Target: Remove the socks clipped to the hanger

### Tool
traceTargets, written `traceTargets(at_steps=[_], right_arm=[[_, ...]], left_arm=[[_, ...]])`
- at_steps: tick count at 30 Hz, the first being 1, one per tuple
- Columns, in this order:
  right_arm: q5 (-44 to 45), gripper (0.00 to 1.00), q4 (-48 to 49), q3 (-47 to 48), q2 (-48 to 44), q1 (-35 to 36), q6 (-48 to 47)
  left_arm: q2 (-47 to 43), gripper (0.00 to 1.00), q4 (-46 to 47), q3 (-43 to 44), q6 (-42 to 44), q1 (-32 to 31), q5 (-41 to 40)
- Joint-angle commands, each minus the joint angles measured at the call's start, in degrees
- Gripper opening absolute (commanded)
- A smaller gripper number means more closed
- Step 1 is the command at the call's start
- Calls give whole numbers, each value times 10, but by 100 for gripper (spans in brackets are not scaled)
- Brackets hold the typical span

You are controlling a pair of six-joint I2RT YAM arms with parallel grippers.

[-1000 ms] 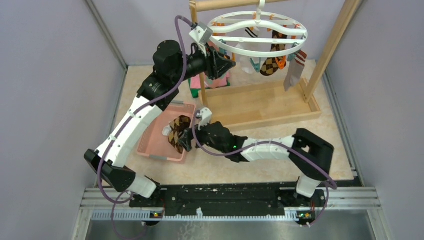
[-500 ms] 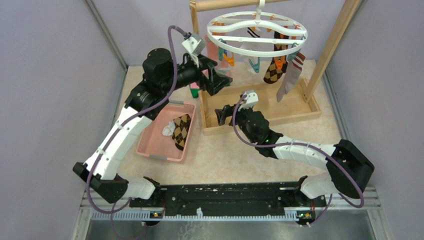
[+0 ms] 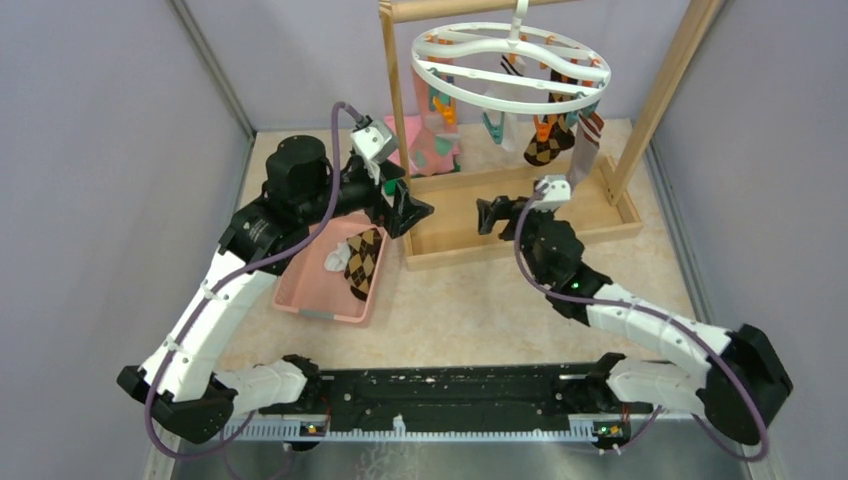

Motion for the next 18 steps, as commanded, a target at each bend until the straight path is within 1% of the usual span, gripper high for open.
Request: traceTargets(at_steps=[1,5,8,10,12,15,16,18], right_arm=[[55,94,-92,-10,-123,-5,6],[93,92,-205,-3,-221,-5,22],[151,91,-244,4,-271,-5,4],[188,92,-240,17,-262,-8,-30],[185,92,-244,39,-225,-27,-47],[144,92,-250,73,-173,-100,-31],[118,92,-245,78,-164,-132,-18],[83,90,-211,75,-157,-173,-14]], left_arm=[[-4,99,-24,-11,30,9,-11],[-1,99,-21,-11,28,9,6],[1,99,-25,-9,24,9,19],[2,99,-31,-4,18,10,24],[3,99,-35,1,11,10,27],[2,99,-45,12,5,10,29],[1,99,-48,14,4,10,29],[-2,99,-53,15,7,10,31]])
